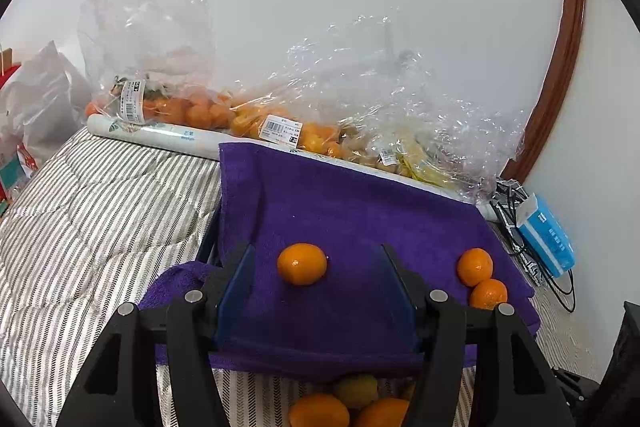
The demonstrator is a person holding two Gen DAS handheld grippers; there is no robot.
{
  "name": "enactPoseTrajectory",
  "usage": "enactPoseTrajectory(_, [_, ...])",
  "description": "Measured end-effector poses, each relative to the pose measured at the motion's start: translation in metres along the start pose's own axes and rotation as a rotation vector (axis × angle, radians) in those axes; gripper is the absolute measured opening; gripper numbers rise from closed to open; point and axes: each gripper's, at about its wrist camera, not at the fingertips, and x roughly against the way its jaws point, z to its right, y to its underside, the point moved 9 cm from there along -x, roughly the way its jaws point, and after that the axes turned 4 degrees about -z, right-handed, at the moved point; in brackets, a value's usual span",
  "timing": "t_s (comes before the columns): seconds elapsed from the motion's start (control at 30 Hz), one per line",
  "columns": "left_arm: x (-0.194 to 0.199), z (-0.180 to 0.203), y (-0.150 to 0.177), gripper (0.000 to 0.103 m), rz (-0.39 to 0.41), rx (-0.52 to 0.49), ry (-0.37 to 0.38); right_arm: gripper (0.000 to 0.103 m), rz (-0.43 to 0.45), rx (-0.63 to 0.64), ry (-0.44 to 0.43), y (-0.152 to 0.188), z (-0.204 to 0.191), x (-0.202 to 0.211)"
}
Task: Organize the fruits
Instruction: 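Grasp the pear-shaped yellow-orange fruit with the right tool while the left tool withdraws, then grasp a large orange on the bed with the left tool while the right tool holds its fruit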
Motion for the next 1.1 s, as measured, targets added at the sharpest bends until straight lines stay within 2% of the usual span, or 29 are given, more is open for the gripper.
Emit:
enactPoseTrajectory(0.1, [-0.002, 0.001, 0.001, 0.060, -0.008, -0.006, -0.005, 0.032, -0.047, 0.014, 0.026, 0.004, -0.001, -0.009])
enactPoseTrajectory(0.33, [0.003, 0.005, 0.002, 0.060, 0.003, -0.021, 0.006, 0.032, 0.007, -0.005, -0.042, 0.002, -0.001, 0.001])
enactPoseTrajectory(0.47, [0.005, 0.007, 0.011, 0.060, -0.006, -0.057, -0.015, 0.032, 0.005, -0.026, 0.001, 0.001, 0.004, 0.000])
enactPoseTrajectory(0.73, [0.030, 0.000, 0.046, 0.060, -0.043, -0.136, -0.026, 0.032, 0.093, -0.082, -0.013, -0.002, 0.017, 0.020])
enactPoseTrajectory(0.87, [0.040, -0.018, 0.066, 0.060, -0.094, -0.094, -0.023, 0.032, 0.121, -0.108, -0.019, 0.000, 0.025, 0.029])
enactPoseTrajectory(0.97, [0.045, -0.028, 0.074, 0.060, -0.120, -0.036, 0.018, 0.032, 0.137, -0.120, -0.030, 0.000, 0.027, 0.033])
enactPoseTrajectory(1.1, [0.043, -0.025, 0.077, 0.060, -0.130, -0.056, 0.026, 0.032, 0.151, -0.113, -0.031, 0.001, 0.026, 0.037])
